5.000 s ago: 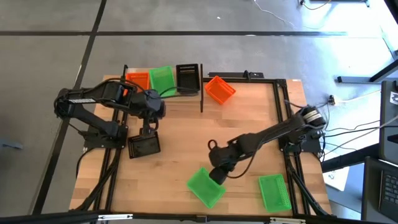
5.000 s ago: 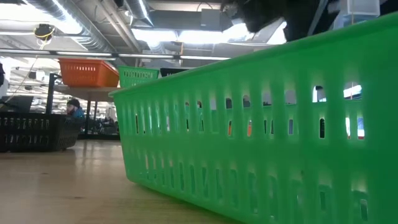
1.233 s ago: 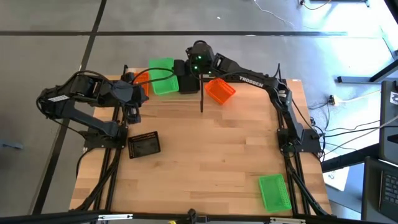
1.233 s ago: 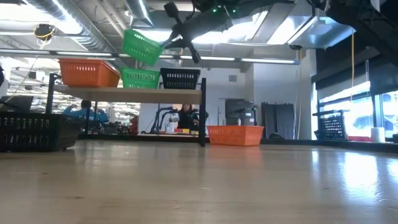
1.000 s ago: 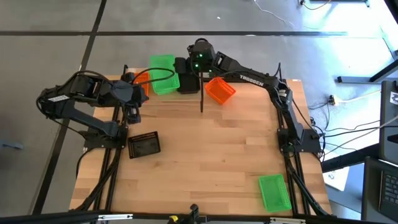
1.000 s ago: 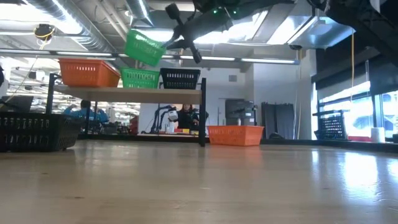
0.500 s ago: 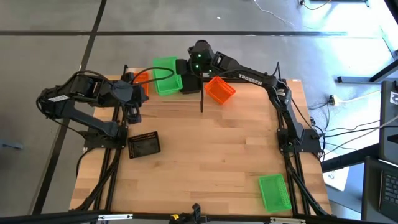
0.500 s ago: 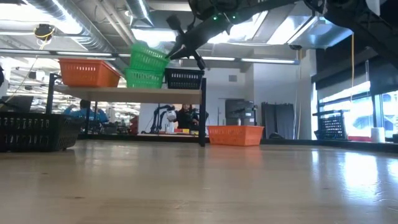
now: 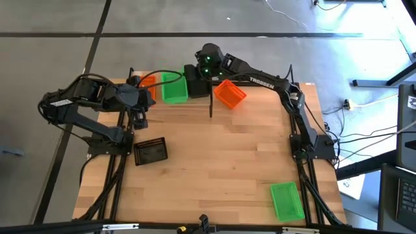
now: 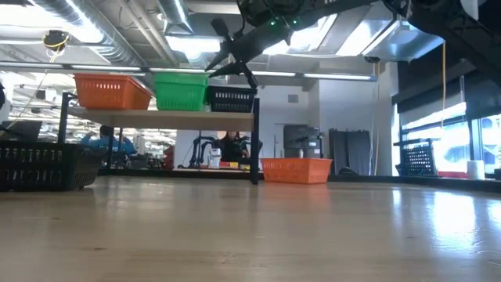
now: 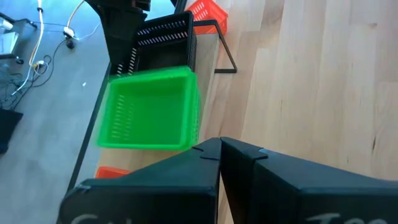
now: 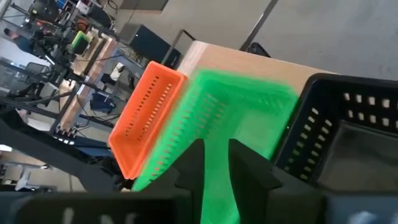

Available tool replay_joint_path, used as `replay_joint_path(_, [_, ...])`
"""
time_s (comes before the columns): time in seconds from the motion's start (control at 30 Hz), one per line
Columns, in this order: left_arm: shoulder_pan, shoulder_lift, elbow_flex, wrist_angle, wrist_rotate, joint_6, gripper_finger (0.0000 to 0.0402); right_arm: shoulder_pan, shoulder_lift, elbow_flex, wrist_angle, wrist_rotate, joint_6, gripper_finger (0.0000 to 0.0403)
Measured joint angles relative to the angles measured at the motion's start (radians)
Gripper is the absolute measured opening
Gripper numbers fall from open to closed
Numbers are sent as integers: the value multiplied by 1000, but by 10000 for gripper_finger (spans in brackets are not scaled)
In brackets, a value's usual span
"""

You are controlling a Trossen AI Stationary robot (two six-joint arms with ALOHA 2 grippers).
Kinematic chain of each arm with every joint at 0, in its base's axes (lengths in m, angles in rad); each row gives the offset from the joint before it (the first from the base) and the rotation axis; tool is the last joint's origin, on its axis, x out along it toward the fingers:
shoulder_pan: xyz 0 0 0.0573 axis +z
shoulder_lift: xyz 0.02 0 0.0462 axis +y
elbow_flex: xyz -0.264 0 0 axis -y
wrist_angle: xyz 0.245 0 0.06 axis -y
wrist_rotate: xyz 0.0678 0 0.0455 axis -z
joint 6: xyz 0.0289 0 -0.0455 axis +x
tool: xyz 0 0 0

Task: Stack baskets on shelf by color
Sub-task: Stack the black bin on the black bins on the shelf

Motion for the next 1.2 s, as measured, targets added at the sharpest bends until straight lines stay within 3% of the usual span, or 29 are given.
replay_joint_path(0.27, [0, 0, 0, -3, 0, -20, 0, -4, -5, 0, 68, -39, -20, 77])
replay_joint_path(0.43, [0, 0, 0, -36, 0, -117, 0, 2, -63, 0, 60, -134, -185, 77])
replay_joint_path(0.6, [0, -15, 0, -82, 0, -245, 0, 45, -161, 0, -25, -158, -359, 77])
replay_joint_path(0.87, [0, -26, 0, -164, 43, -454, 0, 109, -340, 1, -413, -38, -709, 77])
replay_joint_path(1.2, [0, 6, -38, -170, 66, -479, 11, 124, -398, 1, -897, -32, -743, 77])
